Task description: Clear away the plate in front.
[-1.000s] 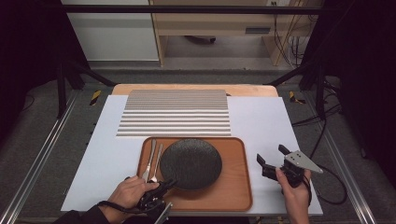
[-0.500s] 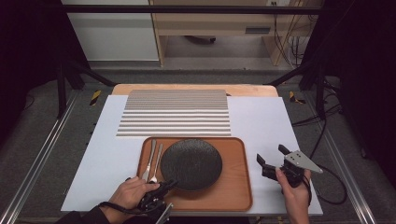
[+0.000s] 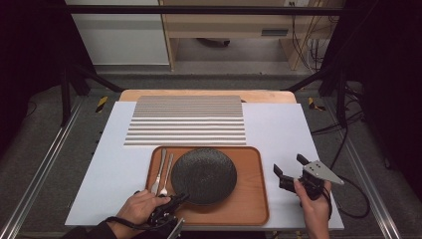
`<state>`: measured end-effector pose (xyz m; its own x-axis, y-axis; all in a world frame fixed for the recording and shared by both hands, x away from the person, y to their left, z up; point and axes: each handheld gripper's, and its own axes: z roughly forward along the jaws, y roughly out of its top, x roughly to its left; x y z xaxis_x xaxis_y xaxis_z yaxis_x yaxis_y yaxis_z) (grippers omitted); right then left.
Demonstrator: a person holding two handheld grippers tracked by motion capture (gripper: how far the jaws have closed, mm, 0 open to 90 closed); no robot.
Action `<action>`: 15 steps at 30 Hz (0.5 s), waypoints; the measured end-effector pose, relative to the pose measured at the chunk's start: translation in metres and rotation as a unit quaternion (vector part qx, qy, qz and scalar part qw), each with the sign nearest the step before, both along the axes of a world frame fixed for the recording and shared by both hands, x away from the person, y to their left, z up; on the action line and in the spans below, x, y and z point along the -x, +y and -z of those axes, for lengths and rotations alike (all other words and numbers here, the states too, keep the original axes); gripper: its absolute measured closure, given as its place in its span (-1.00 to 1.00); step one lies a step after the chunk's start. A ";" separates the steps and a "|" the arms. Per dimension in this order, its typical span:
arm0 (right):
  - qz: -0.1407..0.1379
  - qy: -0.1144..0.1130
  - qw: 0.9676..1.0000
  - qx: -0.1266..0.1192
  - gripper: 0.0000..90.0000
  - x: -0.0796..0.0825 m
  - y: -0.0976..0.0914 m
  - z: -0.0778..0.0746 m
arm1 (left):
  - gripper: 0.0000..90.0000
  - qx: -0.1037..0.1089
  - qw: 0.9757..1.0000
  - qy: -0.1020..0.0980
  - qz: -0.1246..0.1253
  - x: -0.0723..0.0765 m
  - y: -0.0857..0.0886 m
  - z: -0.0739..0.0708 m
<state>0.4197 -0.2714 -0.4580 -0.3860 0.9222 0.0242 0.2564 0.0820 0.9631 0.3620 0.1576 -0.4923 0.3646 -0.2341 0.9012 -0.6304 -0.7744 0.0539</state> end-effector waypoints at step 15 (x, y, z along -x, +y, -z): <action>0.000 0.002 1.000 0.000 -0.83 -0.001 0.001 0.000 | 0.84 -0.010 1.000 0.003 -0.011 -0.001 0.005 0.004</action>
<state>0.4205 -0.2706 -0.4580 -0.3867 0.9218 0.0260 0.2595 0.0817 0.9623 0.3629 0.1624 -0.4966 0.3757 -0.2447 0.8938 -0.6132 -0.7888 0.0418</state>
